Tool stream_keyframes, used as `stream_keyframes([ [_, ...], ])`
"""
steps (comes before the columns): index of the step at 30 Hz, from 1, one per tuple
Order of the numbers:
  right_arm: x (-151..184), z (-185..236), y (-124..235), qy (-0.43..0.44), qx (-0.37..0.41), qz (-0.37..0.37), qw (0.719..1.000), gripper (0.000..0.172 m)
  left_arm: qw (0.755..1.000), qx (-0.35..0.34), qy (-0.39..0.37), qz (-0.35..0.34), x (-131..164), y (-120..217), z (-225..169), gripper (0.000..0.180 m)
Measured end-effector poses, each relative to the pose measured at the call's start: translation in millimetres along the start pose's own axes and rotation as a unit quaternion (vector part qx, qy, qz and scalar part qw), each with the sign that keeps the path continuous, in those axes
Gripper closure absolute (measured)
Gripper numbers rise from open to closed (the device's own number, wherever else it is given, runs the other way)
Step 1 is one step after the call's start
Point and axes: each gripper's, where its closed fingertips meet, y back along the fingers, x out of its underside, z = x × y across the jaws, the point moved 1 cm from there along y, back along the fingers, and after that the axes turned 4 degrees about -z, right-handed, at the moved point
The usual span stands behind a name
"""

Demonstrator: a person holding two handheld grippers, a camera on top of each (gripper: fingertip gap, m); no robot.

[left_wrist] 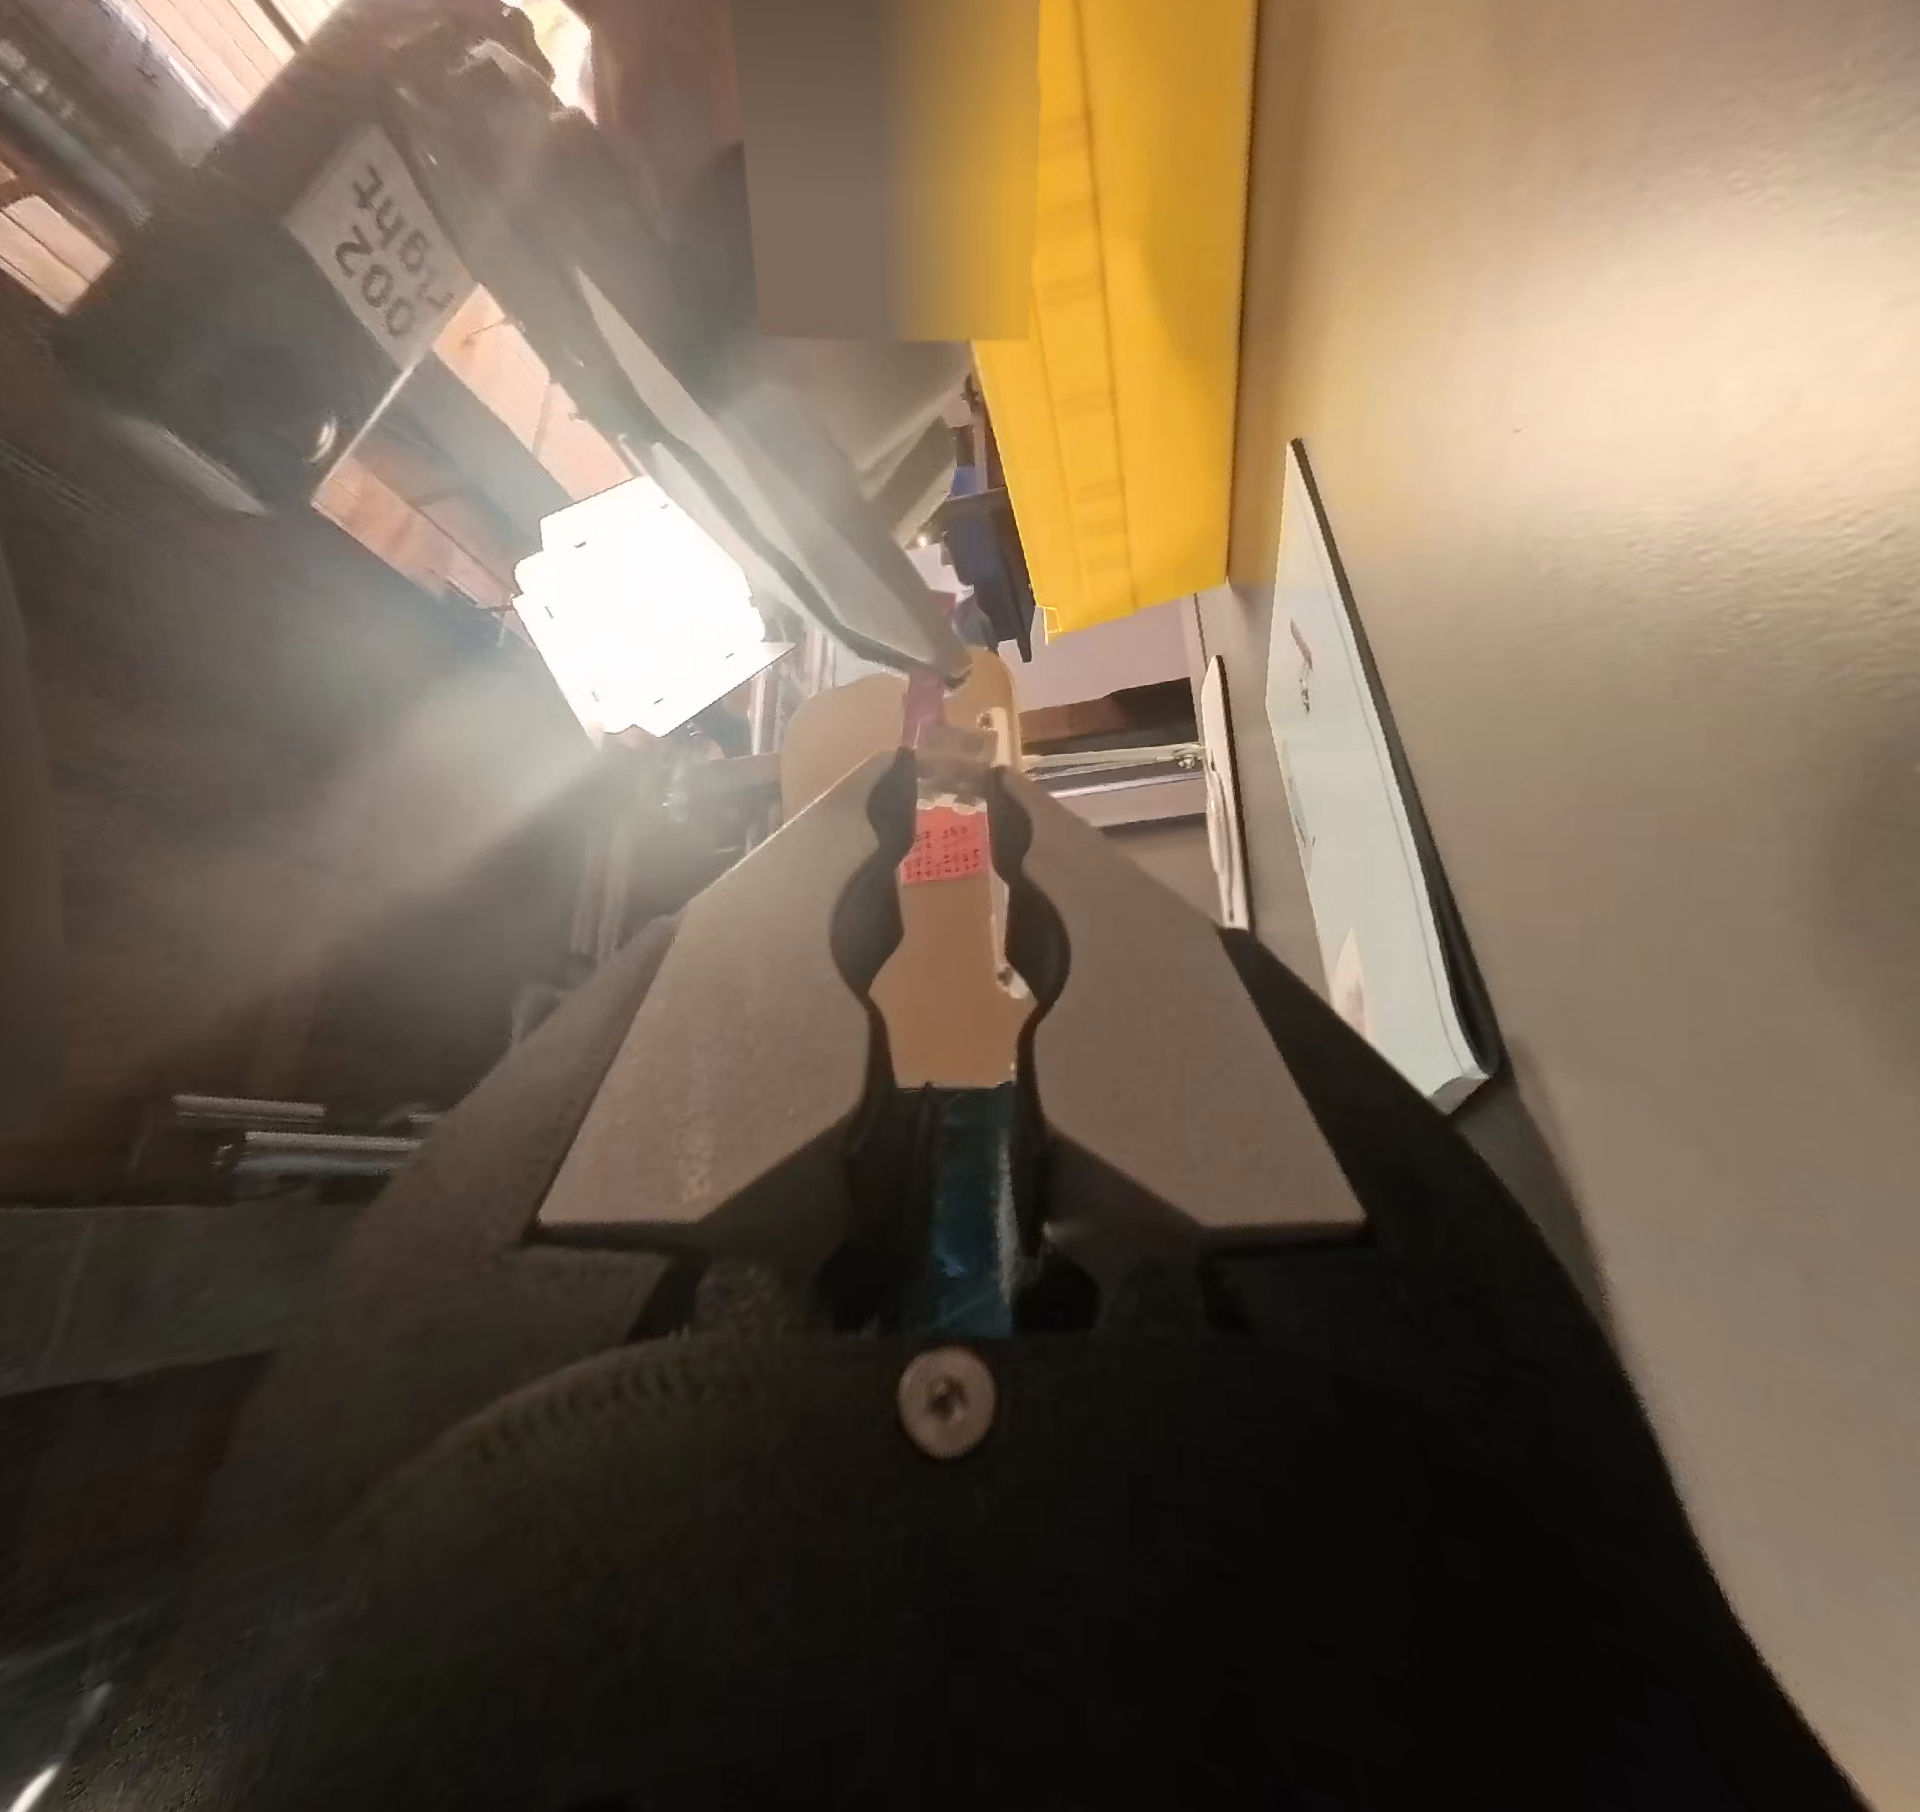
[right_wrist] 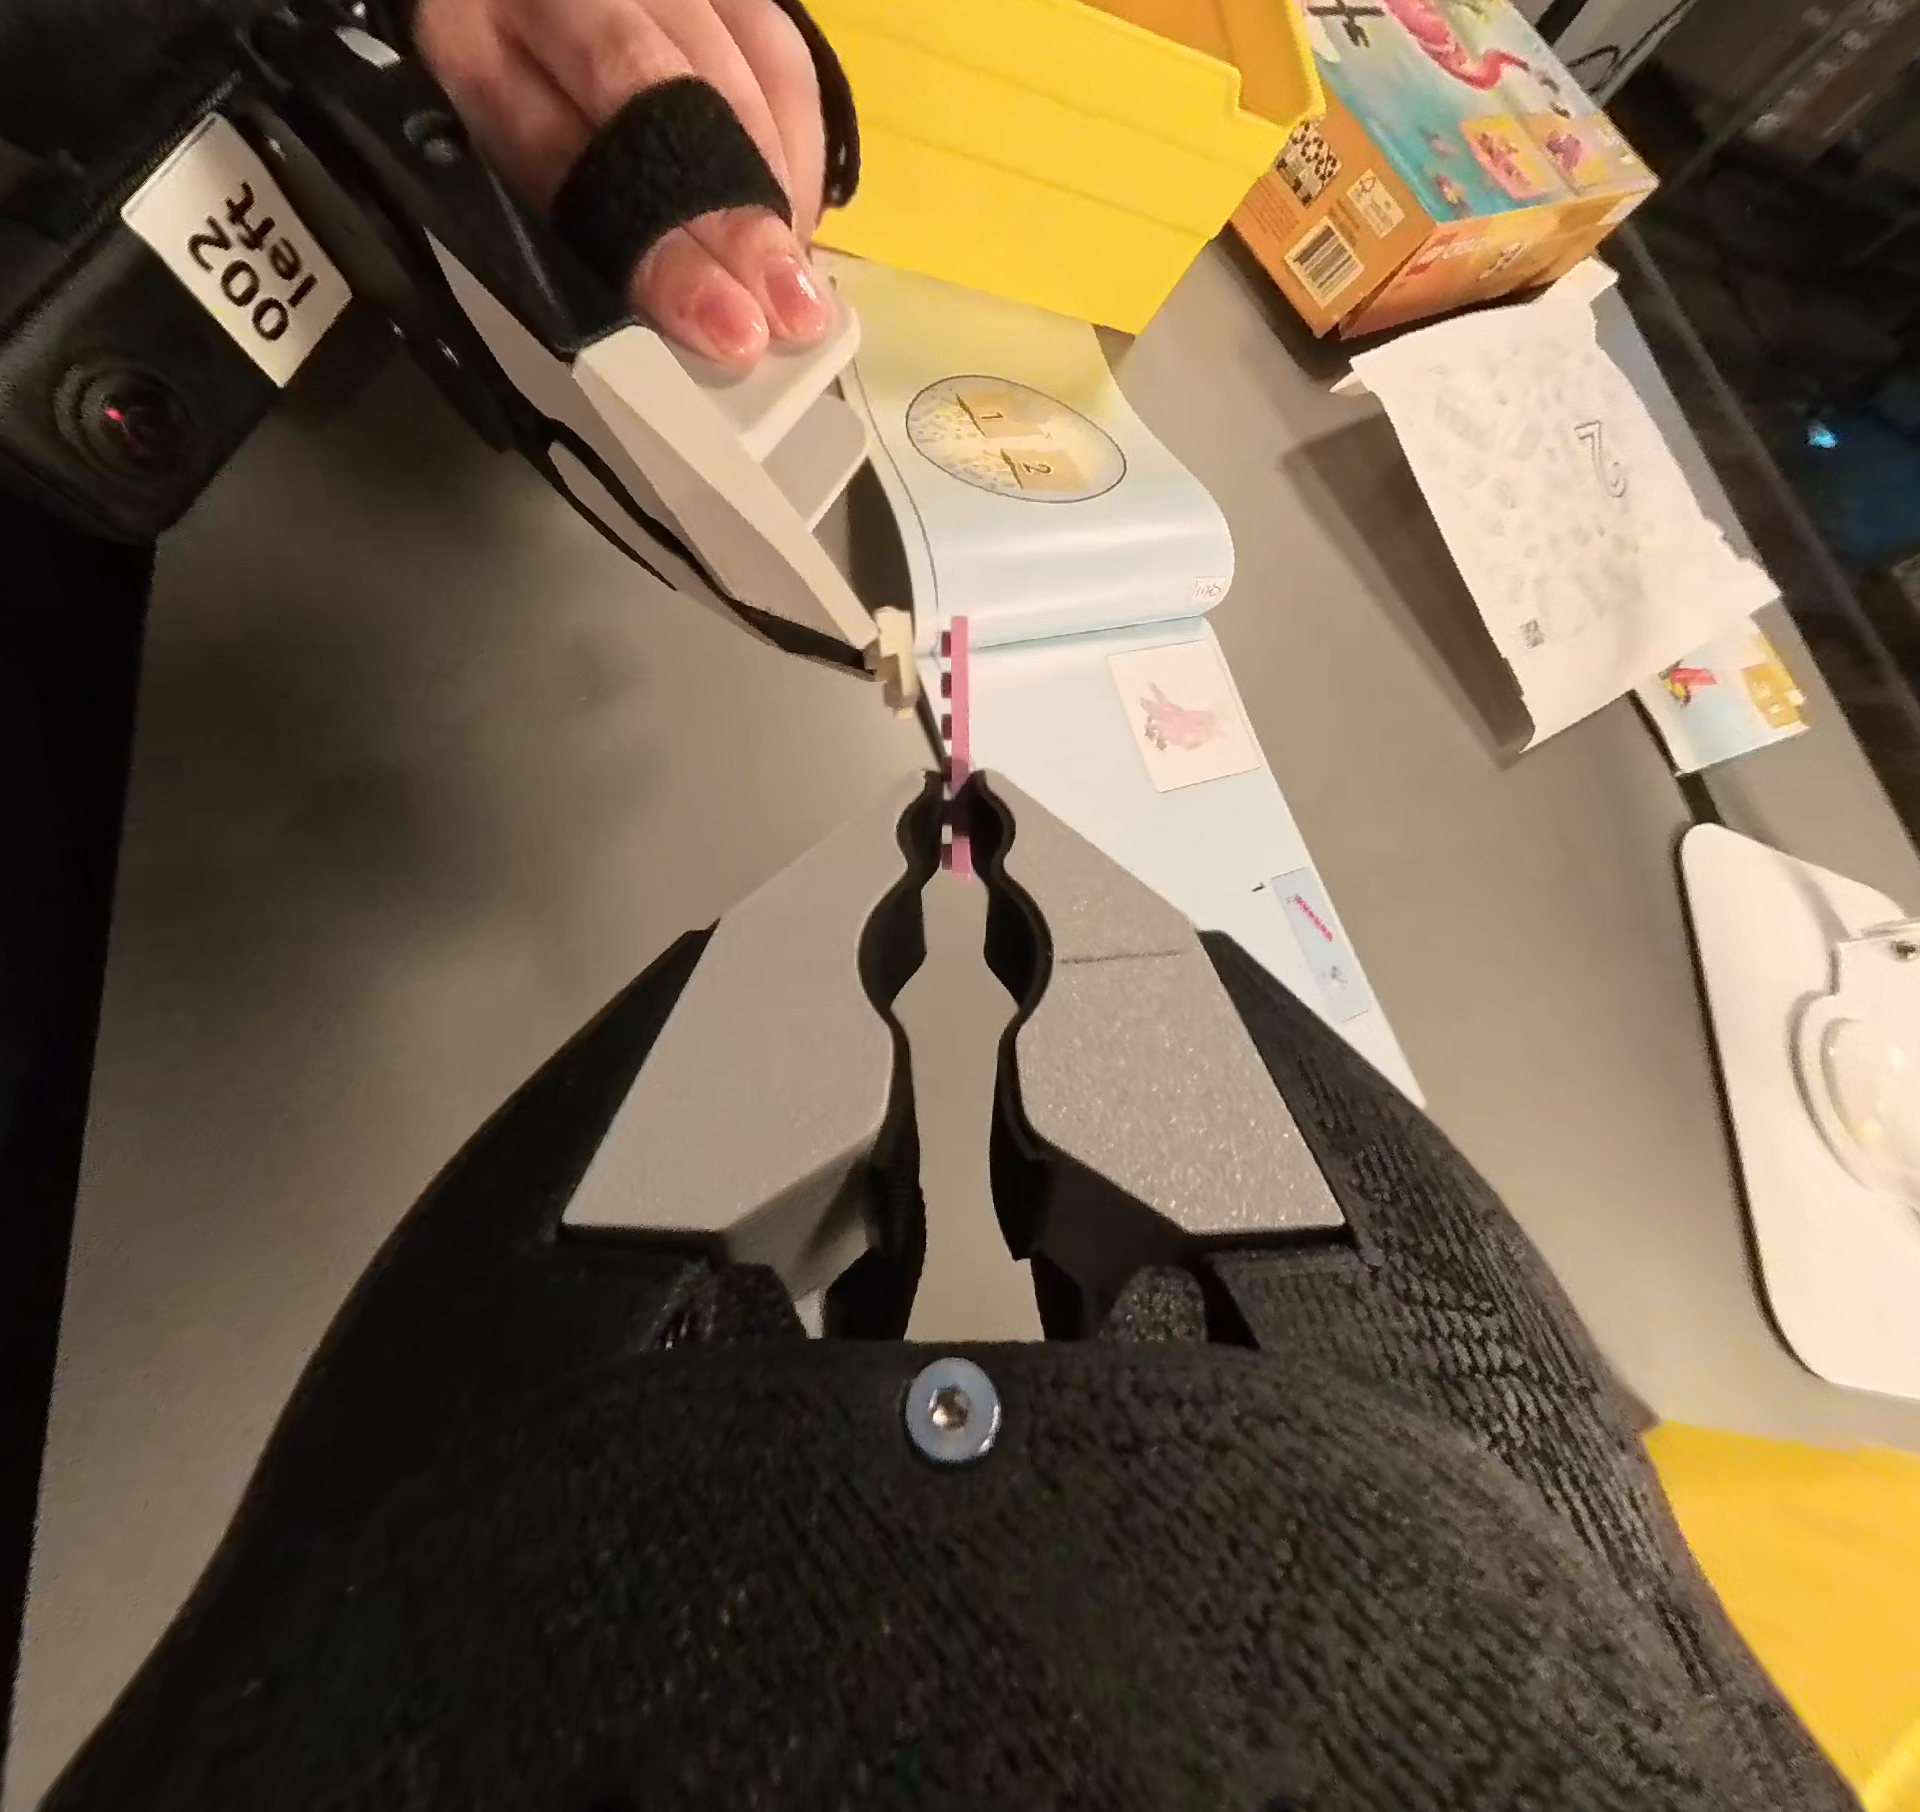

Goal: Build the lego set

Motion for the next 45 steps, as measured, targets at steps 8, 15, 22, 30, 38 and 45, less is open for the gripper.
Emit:
stream_keyframes([
  [8, 24, 16, -11, -0.245, -0.116, 0.022, 0.962, 0.169, 0.936, 0.089, 0.334, -0.059, -3, -4, -13, 0.168],
  [15, 40, 34, -12, -0.438, -0.224, 0.023, 0.870, 0.169, 0.823, 0.172, 0.529, -0.112, -4, 4, -21, 0.168],
  [22, 49, 35, -13, -0.449, -0.204, 0.017, 0.870, 0.169, 0.804, 0.200, 0.546, -0.128, -11, 9, -26, 0.168],
  [30, 55, 36, -15, -0.453, -0.188, 0.029, 0.871, 0.169, 0.786, 0.227, 0.561, -0.129, -13, 13, -29, 0.167],
  [38, 74, 38, -21, -0.420, -0.145, 0.072, 0.893, 0.169, 0.707, 0.369, 0.599, -0.071, -21, 27, -60, 0.167],
  [45, 76, 47, -25, -0.426, -0.165, 0.078, 0.886, 0.168, 0.682, 0.406, 0.606, -0.049, -22, 33, -69, 0.167],
])
